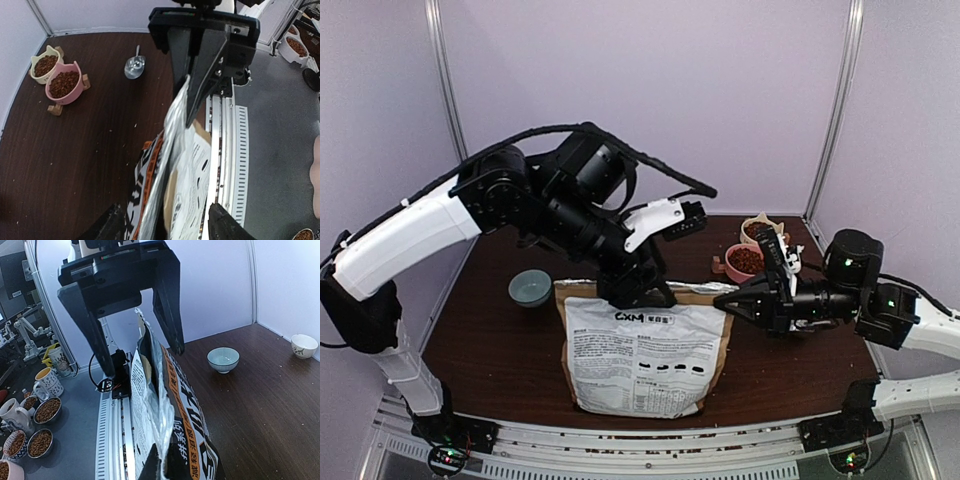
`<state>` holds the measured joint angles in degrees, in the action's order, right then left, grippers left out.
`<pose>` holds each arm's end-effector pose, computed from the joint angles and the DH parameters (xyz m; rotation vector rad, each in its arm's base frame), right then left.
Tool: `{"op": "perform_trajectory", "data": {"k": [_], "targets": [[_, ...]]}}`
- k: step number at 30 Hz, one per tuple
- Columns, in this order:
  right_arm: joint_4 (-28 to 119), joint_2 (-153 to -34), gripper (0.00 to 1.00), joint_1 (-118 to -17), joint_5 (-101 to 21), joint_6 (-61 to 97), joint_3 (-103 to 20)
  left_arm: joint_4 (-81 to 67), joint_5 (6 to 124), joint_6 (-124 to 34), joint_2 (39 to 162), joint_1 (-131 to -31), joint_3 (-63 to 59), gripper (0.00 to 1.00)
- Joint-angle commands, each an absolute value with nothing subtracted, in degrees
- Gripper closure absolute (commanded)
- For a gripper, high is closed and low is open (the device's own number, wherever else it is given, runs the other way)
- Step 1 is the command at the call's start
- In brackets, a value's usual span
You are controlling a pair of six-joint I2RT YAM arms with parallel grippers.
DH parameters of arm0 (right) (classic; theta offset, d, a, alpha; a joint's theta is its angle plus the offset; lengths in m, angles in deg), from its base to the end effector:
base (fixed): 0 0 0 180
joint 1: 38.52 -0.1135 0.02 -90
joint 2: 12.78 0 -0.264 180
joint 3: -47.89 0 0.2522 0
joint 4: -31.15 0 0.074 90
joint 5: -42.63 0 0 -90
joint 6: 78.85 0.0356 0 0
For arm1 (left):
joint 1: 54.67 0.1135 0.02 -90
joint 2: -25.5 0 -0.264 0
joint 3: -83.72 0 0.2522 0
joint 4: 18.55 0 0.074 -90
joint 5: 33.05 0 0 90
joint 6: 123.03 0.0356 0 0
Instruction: Serve the pet food
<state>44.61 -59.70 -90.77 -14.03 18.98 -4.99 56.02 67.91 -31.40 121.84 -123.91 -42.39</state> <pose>0.1029 0.1649 0.3190 -1.1117 1.4794 1.2497 0.1161 -0.3254 0.4243 1.5174 1.9617 -0.7715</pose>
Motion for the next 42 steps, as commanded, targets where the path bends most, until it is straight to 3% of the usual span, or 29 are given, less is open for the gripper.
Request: {"op": "perform_trajectory", "data": {"k": [1, 4, 6, 9, 11, 12, 23, 27, 37, 40, 42], "targets": [[40.6, -57.38, 1.0, -90.47, -14.67, 19.29, -4.73, 53.03, 73.12, -30.68, 126.08, -124.99, -46.88, 0.4], [40.92, -56.84, 1.0, -90.49, -14.97, 19.0, -4.61, 54.16, 73.33, -30.17, 128.23, -125.61, -48.43, 0.41], [41.12, -56.76, 1.0, -90.47, -15.07, 18.81, -4.56, 55.22, 73.07, -29.75, 129.2, -126.02, -49.05, 0.49], [41.36, -56.81, 1.0, -90.47, -15.11, 18.71, -4.48, 55.41, 73.55, -29.75, 129.52, -126.22, -48.7, 0.82], [41.76, -56.75, 1.0, -90.47, -15.2, 18.58, -4.46, 55.41, 73.32, -29.99, 129.48, -126.22, -48.52, 0.97], [41.98, -56.68, 0.99, -90.49, -15.25, 18.43, -4.46, 55.36, 73.22, -30.04, 129.48, -126.22, -48.57, 1.0], [43.48, -56.24, 0.88, -90.47, -15.58, 18.0, -4.3, 55.41, 72.59, -30.13, 129.48, -126.22, -48.74, 1.0], [43.4, -56.91, 0.99, -90.51, -14.92, 18.08, -4.6, 55.32, 72.53, -30.11, 129.48, -126.22, -48.93, 1.0], [44.53, -58.21, 0.91, -90.51, -13.94, 18.27, -5.55, 54.18, 73.21, -30.31, 130.09, -126.22, -49.21, 1.0], [45.01, -58.44, 1.0, -90.49, -13.88, 18.19, -6.06, 54.11, 73.33, -30.31, 130.19, -126.21, -49.34, 1.0], [44.96, -58.45, 1.0, -90.47, -13.75, 18.18, -6.23, 53.87, 73.66, -30.43, 130.62, -126.22, -49.6, 0.84]]}}
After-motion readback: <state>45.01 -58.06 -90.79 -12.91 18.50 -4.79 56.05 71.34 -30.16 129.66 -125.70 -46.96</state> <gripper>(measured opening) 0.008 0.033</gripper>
